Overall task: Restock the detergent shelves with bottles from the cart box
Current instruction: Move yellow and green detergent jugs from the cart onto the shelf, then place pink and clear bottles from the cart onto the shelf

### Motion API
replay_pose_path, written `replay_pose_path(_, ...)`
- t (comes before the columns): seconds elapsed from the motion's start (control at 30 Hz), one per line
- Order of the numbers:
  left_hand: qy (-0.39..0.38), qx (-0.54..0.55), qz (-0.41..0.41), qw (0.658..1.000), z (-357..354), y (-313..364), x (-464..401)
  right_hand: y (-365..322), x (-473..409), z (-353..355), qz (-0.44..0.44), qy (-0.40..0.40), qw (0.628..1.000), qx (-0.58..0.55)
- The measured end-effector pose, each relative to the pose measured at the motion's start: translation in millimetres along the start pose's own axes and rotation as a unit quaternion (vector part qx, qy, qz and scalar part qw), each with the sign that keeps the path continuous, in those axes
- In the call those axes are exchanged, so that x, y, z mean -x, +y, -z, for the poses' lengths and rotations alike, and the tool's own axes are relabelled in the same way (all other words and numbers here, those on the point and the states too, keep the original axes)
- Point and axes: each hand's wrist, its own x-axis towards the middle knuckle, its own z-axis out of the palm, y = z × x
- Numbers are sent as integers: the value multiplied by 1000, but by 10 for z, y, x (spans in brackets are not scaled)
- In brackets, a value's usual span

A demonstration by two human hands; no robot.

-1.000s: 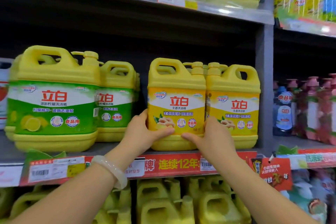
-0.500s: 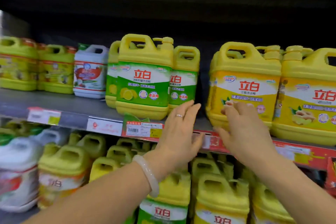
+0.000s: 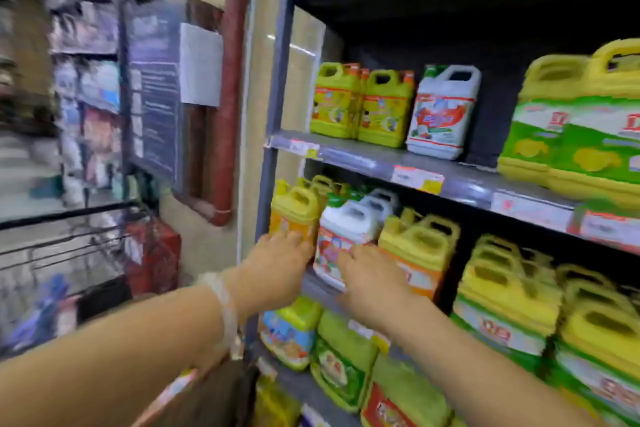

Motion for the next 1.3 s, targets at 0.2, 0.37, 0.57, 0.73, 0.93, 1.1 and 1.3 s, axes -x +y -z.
replay_pose_path(0.2, -108, -23, 125, 986, -200, -1434, 1029, -1518, -436, -362, 81, -52, 995, -34)
replay_pose_path(0.37, -162, -12, 190, 968, -519, -2153, 1633, -2272, -712, -691, 134, -111, 983, -58)
replay_pose_path(0.57, -255, 7, 232, 939, -1015, -2568, 1950, -2707, -1113, -1154, 149, -160, 973, -75)
replay_pose_path(0.73, -299, 55, 242, 922, -1548, -2882, 1930, -2922, -1627, -1609, 164, -200, 961, -96)
replay_pose_path(0.93, -363, 121, 265, 885, -2307, -3226, 1776, -3034, -2206, -2325, 147, -286, 938, -125)
replay_pose_path(1.1, -436, 144, 275, 845, -2905, -3392, 1742, -3132, -2403, -2898, 116, -368, 913, -129)
replay_pose_path(1.3, -471, 167, 232, 834, -3469, -3596, 1629, -3296, -2509, -3438, 71, -421, 889, -164)
